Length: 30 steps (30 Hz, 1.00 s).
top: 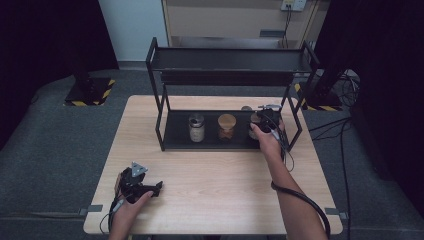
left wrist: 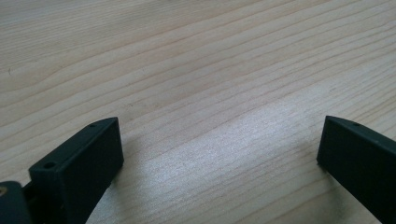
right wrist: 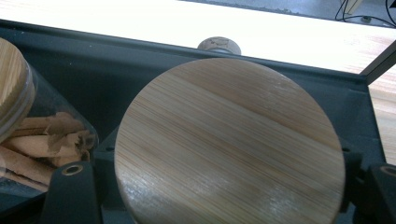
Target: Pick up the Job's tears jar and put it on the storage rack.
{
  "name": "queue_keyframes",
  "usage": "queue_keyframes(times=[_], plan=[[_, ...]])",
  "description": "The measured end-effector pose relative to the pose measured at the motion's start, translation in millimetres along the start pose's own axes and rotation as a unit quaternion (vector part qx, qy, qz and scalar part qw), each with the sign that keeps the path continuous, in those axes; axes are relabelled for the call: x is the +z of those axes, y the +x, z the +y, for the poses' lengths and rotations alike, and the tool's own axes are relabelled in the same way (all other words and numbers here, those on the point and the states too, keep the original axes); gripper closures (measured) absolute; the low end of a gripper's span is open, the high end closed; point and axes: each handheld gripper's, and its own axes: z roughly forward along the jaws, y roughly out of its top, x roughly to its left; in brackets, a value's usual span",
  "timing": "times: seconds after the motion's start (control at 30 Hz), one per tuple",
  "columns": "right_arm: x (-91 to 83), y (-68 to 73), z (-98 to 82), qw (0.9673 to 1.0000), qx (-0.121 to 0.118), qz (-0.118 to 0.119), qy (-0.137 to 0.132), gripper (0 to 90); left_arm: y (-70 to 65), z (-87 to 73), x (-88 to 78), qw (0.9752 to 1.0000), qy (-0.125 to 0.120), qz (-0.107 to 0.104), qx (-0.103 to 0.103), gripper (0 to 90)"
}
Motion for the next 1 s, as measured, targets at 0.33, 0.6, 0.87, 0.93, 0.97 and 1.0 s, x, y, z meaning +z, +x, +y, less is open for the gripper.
queue_keyframes(times=[0.33, 0.6, 0.87, 0.93, 0.97, 1.0], plan=[[4.1, 0.5, -4.2, 1.0000, 0.001, 0.000, 0.005, 25.1, 0.0, -0.1, 0.0, 1.0000, 0.000, 0.000, 0.000, 0.0], [3.8, 0.0, -7.1, 1.0000, 0.002, 0.001, 0.004, 25.1, 0.0, 0.0, 0.0, 1.0000, 0.000, 0.000, 0.000, 0.0], [4.1, 0.5, -10.1, 1.0000, 0.000, 0.000, 0.000, 24.8, -0.1, 0.0, 0.0, 1.0000, 0.000, 0.000, 0.000, 0.0], [4.3, 0.8, -11.0, 1.0000, 0.000, 0.000, -0.002, 24.7, -0.1, -0.1, 0.0, 1.0000, 0.000, 0.000, 0.000, 0.0], [4.5, 0.7, -11.7, 1.0000, 0.000, 0.000, -0.003, 24.6, -0.1, 0.0, 0.0, 1.0000, 0.000, 0.000, 0.000, 0.0], [4.6, 0.5, -12.1, 1.0000, 0.000, 0.000, -0.004, 24.4, -0.1, 0.0, 0.0, 1.0000, 0.000, 0.000, 0.000, 0.0]])
